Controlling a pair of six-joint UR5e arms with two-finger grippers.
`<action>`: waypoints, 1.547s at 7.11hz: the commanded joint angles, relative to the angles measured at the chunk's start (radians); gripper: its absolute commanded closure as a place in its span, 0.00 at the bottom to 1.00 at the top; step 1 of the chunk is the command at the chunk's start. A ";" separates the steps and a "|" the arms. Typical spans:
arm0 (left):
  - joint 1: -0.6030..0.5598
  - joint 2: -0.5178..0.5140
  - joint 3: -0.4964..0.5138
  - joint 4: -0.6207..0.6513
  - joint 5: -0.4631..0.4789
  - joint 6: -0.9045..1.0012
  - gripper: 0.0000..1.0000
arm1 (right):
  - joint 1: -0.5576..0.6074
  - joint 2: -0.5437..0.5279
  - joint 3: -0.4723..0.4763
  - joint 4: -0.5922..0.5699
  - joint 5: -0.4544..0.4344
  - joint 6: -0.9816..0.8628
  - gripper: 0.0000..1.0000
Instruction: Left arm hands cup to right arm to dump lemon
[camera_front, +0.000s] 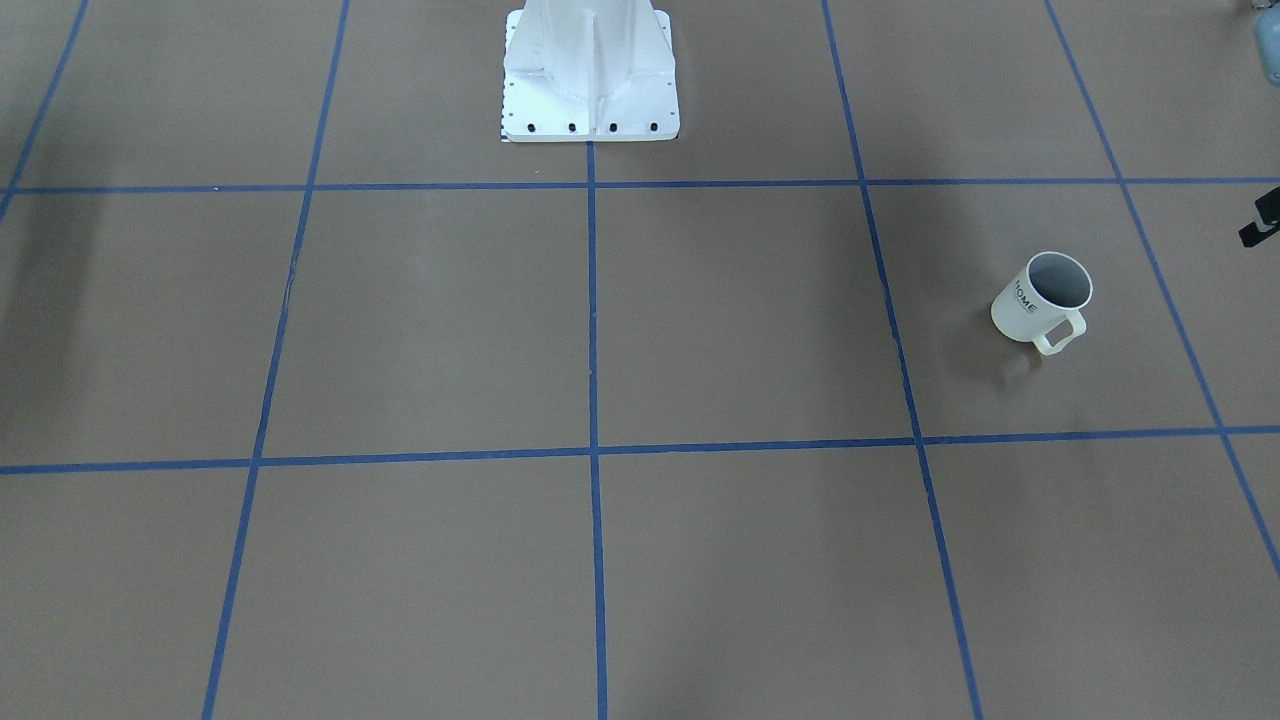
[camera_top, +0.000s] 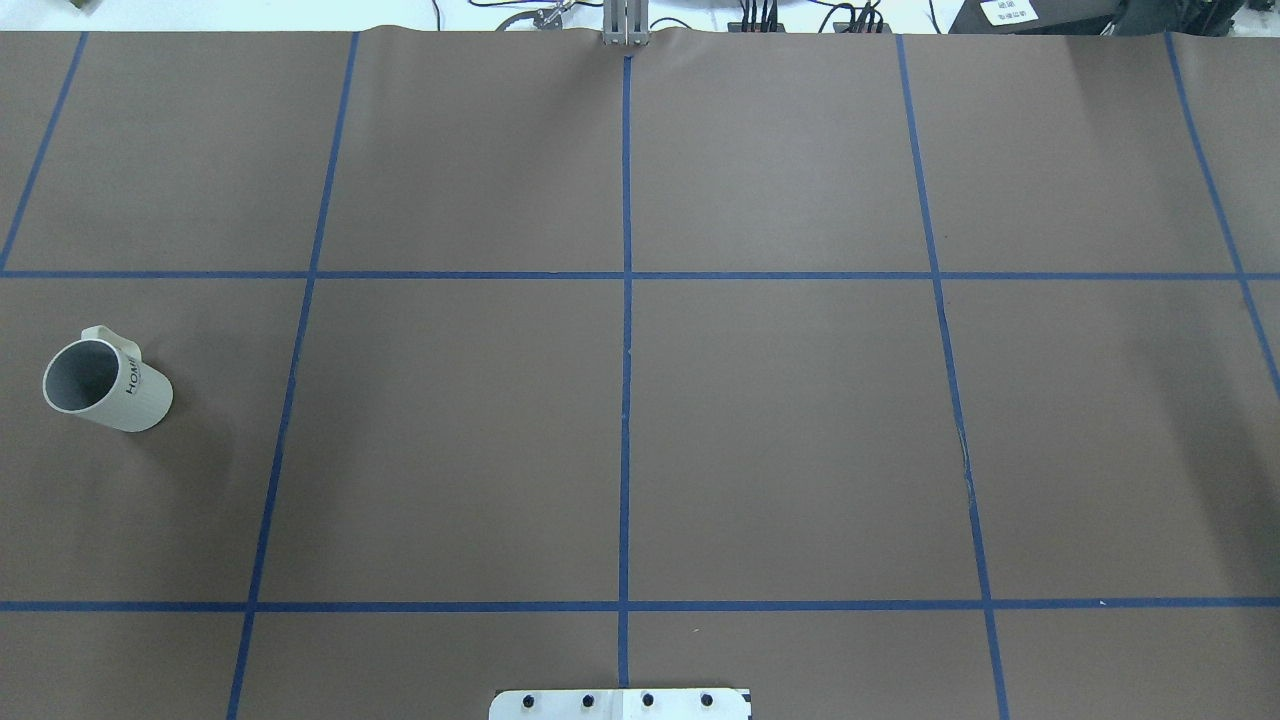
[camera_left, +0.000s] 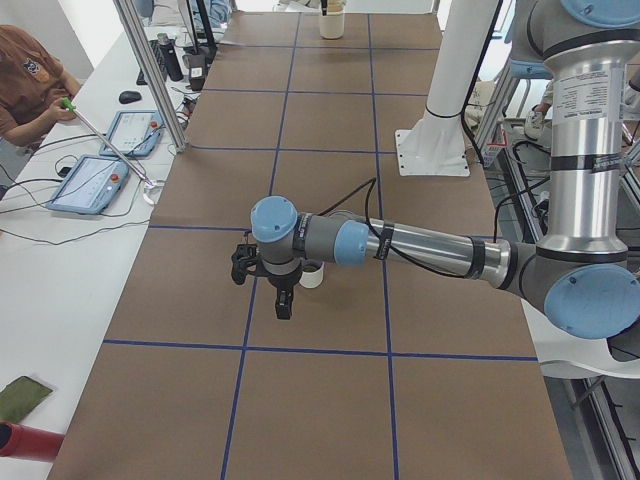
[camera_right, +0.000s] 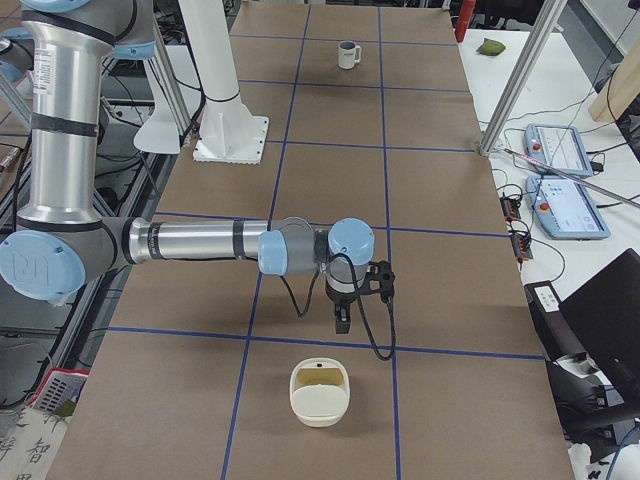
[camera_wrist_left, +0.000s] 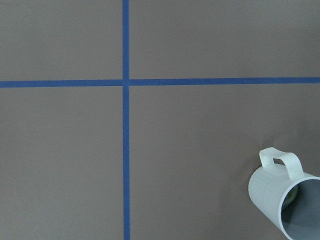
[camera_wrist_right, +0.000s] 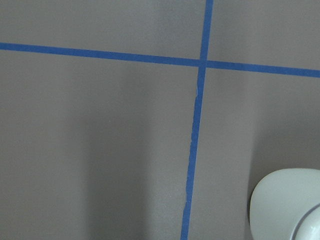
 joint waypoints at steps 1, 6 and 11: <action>0.152 0.003 -0.032 -0.123 -0.003 -0.269 0.00 | 0.000 -0.002 0.003 0.003 0.037 0.000 0.00; 0.258 0.055 -0.003 -0.260 0.075 -0.333 0.00 | -0.003 -0.002 0.000 0.060 0.059 -0.003 0.00; 0.322 0.026 0.039 -0.265 0.075 -0.433 0.03 | -0.003 -0.002 0.006 0.062 0.066 0.003 0.00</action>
